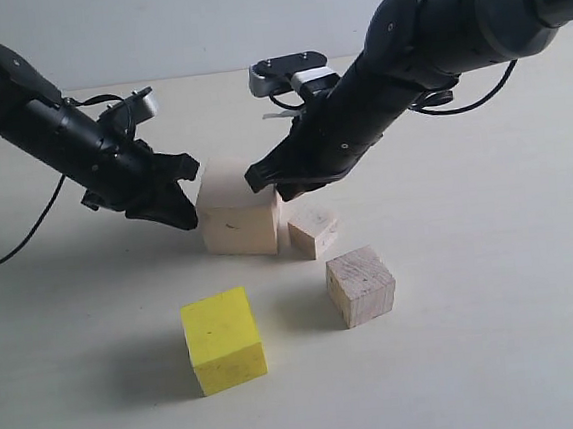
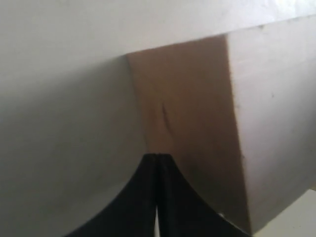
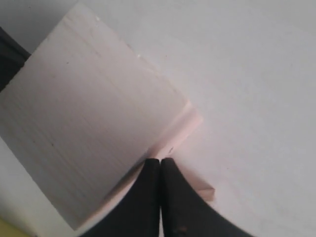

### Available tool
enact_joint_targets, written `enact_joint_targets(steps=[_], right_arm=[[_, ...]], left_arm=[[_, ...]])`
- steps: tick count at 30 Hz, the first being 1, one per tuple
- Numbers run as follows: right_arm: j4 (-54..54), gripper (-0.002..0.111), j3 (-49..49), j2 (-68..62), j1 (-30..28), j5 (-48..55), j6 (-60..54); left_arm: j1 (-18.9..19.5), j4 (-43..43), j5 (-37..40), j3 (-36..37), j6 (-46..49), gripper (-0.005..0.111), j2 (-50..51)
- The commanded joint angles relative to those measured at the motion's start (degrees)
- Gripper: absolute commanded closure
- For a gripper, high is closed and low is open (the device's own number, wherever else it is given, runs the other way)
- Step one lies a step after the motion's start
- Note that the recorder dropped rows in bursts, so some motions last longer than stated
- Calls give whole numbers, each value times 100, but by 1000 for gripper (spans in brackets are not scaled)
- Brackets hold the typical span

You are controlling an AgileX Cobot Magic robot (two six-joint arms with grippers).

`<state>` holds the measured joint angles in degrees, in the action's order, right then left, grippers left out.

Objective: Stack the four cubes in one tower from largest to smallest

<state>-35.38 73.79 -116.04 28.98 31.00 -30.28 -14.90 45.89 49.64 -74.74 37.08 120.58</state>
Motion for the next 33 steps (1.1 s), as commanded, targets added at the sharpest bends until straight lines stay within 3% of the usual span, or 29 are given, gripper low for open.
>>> enact_joint_targets(steps=[1, 16, 25, 33], right_arm=[[-102, 108, -5, 14, 4, -99, -15], [-106, 108, -5, 14, 4, -363, -34], [302, 108, -5, 116, -7, 478, 244], [311, 108, -26, 116, -7, 605, 244]], left_arm=[[17, 28, -127, 79, 39, 107, -94], [17, 64, -232, 79, 39, 107, -387], [301, 33, -232, 79, -30, 107, -409], [404, -34, -232, 89, -30, 107, -497]])
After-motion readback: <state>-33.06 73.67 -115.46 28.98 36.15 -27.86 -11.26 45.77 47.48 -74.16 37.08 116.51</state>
